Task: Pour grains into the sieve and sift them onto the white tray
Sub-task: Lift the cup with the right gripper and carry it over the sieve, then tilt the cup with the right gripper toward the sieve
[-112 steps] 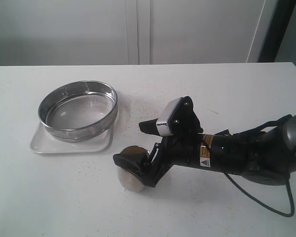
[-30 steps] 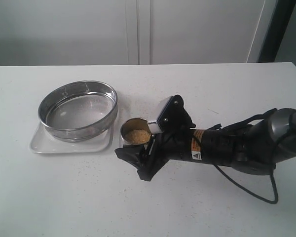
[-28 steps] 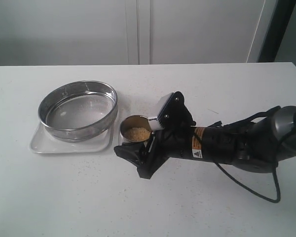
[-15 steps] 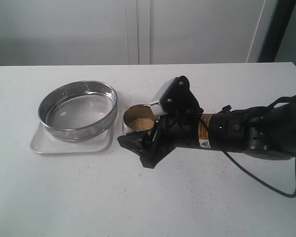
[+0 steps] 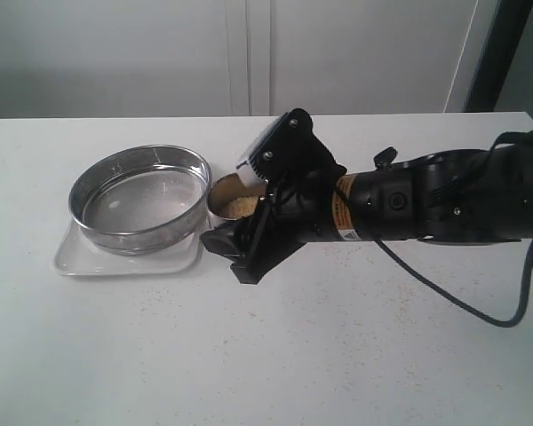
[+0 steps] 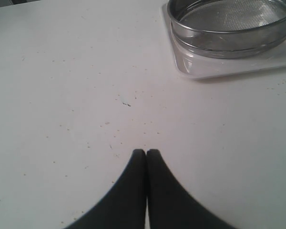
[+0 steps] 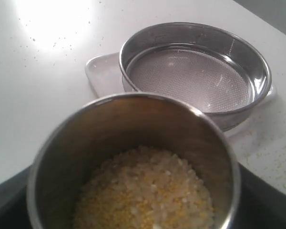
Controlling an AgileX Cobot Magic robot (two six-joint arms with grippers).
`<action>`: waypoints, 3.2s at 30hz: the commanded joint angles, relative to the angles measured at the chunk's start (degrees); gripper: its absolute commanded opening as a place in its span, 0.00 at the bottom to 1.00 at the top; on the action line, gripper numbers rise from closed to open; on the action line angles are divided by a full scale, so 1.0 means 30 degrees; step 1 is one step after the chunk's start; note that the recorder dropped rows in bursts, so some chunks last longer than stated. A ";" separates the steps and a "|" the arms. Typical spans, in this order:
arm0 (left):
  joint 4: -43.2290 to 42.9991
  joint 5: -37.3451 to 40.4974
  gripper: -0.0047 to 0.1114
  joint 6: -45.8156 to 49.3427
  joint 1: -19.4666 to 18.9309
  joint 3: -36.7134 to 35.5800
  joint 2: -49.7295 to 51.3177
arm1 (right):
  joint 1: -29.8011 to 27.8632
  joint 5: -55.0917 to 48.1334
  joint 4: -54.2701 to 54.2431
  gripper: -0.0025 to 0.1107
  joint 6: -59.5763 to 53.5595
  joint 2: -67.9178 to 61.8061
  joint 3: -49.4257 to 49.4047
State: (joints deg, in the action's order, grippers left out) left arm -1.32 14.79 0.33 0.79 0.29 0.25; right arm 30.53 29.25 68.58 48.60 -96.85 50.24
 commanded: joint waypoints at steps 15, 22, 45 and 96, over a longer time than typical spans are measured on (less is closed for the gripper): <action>0.0129 -0.0039 0.04 0.0049 -0.0064 -0.0096 -0.0082 | 0.1128 -0.6450 0.2770 0.02 0.1489 0.0248 0.3290; 0.0129 -0.0039 0.04 0.0049 -0.0064 -0.0096 -0.0082 | 0.1252 -0.5461 0.3269 0.02 0.4570 -0.0415 0.5159; 0.0129 -0.0039 0.04 0.0049 -0.0064 -0.0096 -0.0082 | 0.3392 -0.7355 0.5716 0.02 0.6513 -0.4873 1.1041; 0.0129 -0.0039 0.04 0.0049 -0.0064 -0.0096 -0.0082 | 0.4683 -1.3328 0.5728 0.02 -0.5169 -0.9427 1.5090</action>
State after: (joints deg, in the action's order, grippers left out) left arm -1.32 14.79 0.33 0.79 0.29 0.25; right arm 44.41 -9.50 85.84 33.96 -125.19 95.03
